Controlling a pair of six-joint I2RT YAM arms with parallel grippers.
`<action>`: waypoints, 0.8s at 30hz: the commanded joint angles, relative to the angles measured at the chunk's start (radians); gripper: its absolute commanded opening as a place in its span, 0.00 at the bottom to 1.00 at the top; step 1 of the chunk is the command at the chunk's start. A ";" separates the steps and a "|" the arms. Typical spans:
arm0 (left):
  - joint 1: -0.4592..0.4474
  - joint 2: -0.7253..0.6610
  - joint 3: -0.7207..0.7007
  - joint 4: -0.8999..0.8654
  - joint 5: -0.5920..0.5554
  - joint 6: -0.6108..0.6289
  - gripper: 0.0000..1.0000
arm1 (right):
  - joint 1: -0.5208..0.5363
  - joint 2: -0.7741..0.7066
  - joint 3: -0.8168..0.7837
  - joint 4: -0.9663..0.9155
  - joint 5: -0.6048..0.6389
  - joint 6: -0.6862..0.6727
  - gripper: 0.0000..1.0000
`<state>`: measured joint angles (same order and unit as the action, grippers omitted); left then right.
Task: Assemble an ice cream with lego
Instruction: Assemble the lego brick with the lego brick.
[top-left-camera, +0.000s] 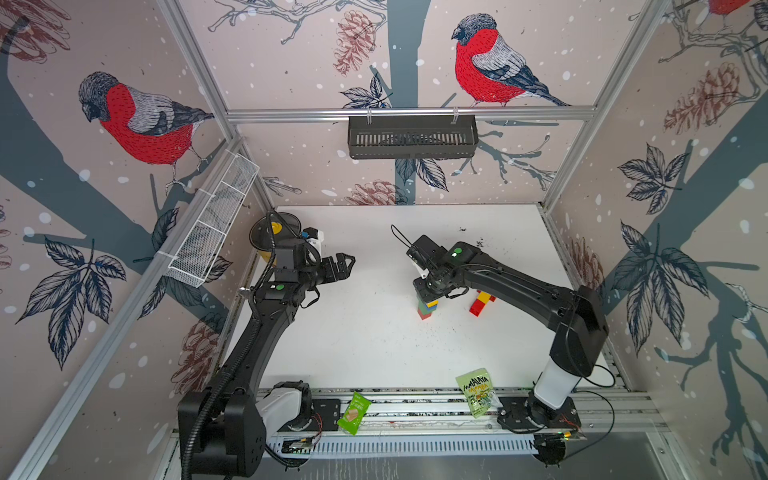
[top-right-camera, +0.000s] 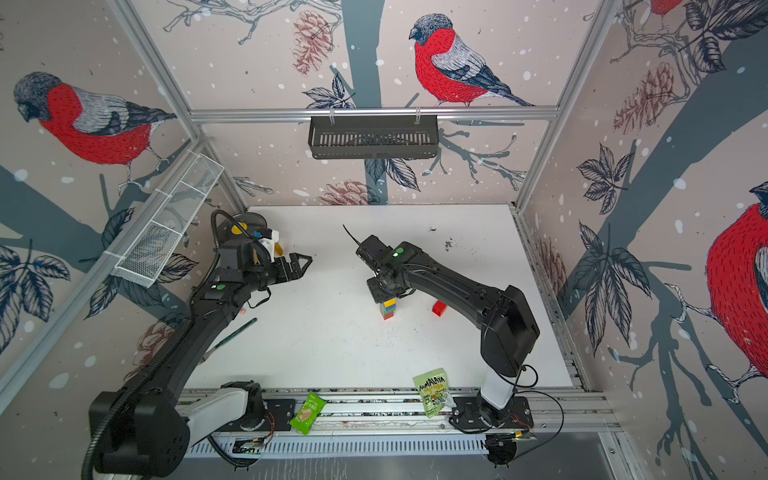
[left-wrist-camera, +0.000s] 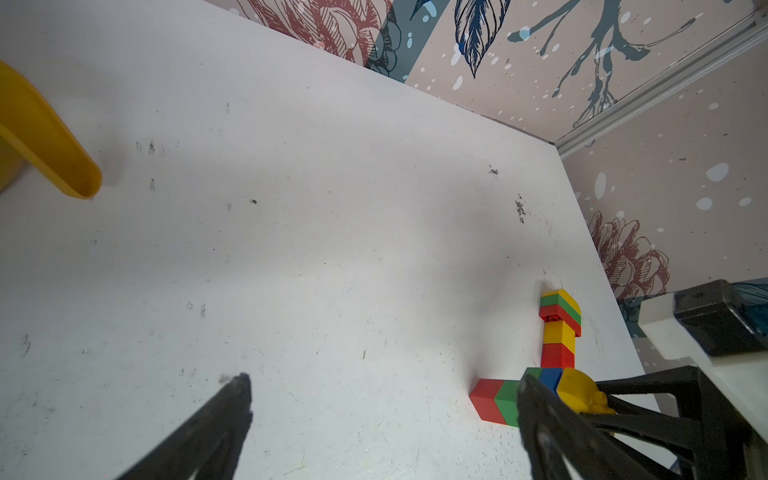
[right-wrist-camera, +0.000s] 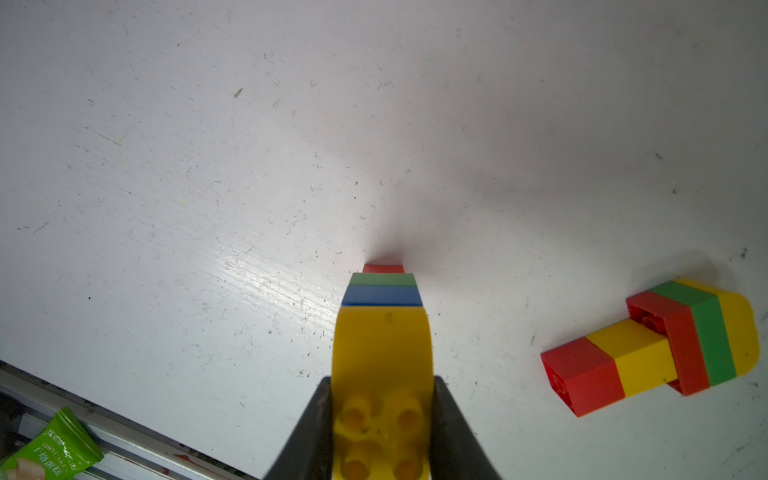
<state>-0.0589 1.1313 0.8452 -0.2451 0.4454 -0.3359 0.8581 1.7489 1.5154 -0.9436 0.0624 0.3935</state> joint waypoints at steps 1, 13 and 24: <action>0.002 -0.006 0.004 0.020 0.003 0.013 0.99 | 0.001 0.000 -0.034 -0.008 0.010 0.019 0.27; 0.002 -0.014 0.005 0.010 -0.006 0.018 0.99 | -0.009 -0.026 -0.174 0.049 -0.012 0.021 0.24; 0.002 -0.022 -0.001 0.012 -0.008 0.018 0.99 | -0.006 -0.063 -0.107 0.049 0.025 0.043 0.40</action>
<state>-0.0589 1.1141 0.8436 -0.2455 0.4408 -0.3332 0.8516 1.6867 1.4017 -0.8005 0.0708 0.4191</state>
